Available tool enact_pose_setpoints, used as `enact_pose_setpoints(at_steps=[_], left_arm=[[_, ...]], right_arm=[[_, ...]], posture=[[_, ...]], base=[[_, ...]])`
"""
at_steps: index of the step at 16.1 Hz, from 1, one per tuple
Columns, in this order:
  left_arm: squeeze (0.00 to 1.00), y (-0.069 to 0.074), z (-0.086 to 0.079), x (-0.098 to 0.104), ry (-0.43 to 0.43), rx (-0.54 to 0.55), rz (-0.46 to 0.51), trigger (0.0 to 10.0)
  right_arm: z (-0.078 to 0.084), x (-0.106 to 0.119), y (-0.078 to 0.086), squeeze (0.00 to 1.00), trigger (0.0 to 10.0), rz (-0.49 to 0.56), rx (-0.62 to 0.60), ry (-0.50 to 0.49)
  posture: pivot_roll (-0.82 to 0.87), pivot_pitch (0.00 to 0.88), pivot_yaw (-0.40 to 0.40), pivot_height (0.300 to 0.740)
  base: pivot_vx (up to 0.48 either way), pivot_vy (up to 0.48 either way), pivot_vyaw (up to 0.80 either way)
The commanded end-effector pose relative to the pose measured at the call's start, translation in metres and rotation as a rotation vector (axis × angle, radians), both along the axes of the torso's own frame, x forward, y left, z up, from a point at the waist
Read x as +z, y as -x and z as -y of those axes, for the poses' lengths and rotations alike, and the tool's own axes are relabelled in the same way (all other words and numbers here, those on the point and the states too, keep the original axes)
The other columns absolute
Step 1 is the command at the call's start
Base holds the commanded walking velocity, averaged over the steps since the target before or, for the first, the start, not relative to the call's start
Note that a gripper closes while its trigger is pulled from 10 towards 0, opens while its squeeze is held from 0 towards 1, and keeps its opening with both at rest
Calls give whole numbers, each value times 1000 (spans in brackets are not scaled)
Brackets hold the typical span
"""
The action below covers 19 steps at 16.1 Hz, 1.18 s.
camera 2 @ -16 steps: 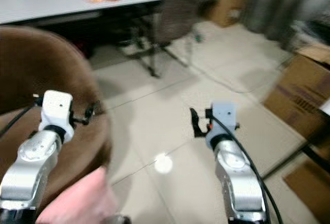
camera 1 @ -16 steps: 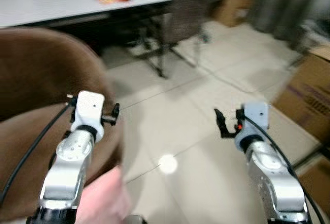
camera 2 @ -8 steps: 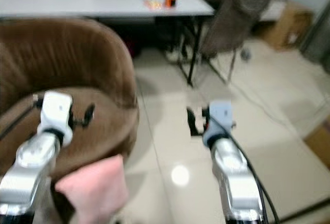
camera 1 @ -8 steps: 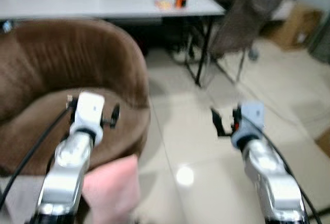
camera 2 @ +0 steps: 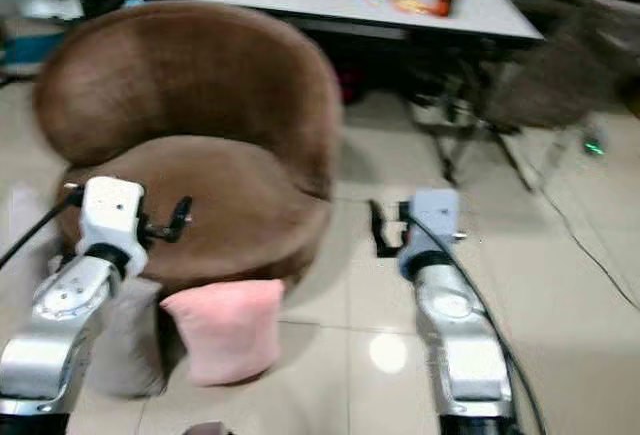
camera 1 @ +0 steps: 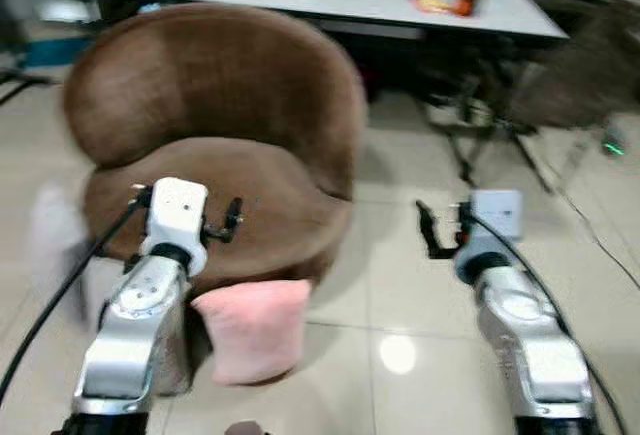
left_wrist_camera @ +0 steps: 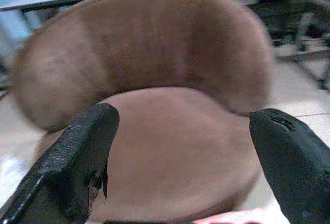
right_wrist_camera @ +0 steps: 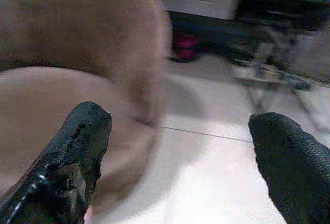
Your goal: Move the pillow to the sofa from floor
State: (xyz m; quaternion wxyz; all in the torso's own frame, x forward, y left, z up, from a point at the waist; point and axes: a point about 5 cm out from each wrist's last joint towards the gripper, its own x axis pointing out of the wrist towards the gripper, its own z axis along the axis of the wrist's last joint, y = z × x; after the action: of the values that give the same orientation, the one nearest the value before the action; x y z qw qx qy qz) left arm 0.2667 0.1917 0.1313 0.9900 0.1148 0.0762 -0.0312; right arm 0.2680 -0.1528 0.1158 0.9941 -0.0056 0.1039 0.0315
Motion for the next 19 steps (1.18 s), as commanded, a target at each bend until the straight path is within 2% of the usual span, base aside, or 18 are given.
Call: enact_pose_setpoints(at_steps=[1, 8, 9, 10, 11, 12, 14, 16, 19], left_arm=[[157, 0, 3, 4, 10, -18, 20, 10000], [149, 2, -1, 4, -3, -4, 25, 10000], [145, 2, -1, 4, -4, -4, 24, 10000], [141, 2, -1, 4, -6, -2, 24, 10000], [129, 2, -1, 4, -10, 2, 27, 10000], [114, 2, -2, 5, -14, 6, 30, 10000], [63, 1, -2, 4, -27, 2, 34, 10000], [59, 2, 0, 4, -59, -32, 50, 10000], [63, 4, 2, -1, -39, -37, 23, 10000]], right_arm=[[5, 4, -1, 1000, 10000, 18, -11, 16], [4, 4, -6, 1000, 10000, 23, -20, 28], [4, 4, -7, 1000, 10000, 26, -26, 29], [6, 3, -7, 902, 10000, 20, -36, 29], [6, 2, -8, 114, 10000, 11, -37, 24], [5, 2, -9, 0, 10000, 13, -28, 19], [5, 5, -9, 0, 10000, 29, -16, 29], [7, 3, -8, 0, 10000, 15, -30, 26], [8, 4, -8, 0, 10000, 24, -28, 30]], posture=[[-124, 0, -62, 740], [-115, 0, -70, 740], [-112, 0, -73, 740], [-112, 0, -73, 740], [-112, 0, -73, 740], [-111, 0, -76, 740], [-114, 0, -76, 740], [-114, 0, -77, 735], [-118, 0, -74, 700]], base=[[386, 0, 800], [425, 0, 800], [431, 0, 0], [428, 0, 0], [375, 0, 0], [244, 0, 0], [0, 0, 0], [0, 0, 0], [0, 0, 0]])
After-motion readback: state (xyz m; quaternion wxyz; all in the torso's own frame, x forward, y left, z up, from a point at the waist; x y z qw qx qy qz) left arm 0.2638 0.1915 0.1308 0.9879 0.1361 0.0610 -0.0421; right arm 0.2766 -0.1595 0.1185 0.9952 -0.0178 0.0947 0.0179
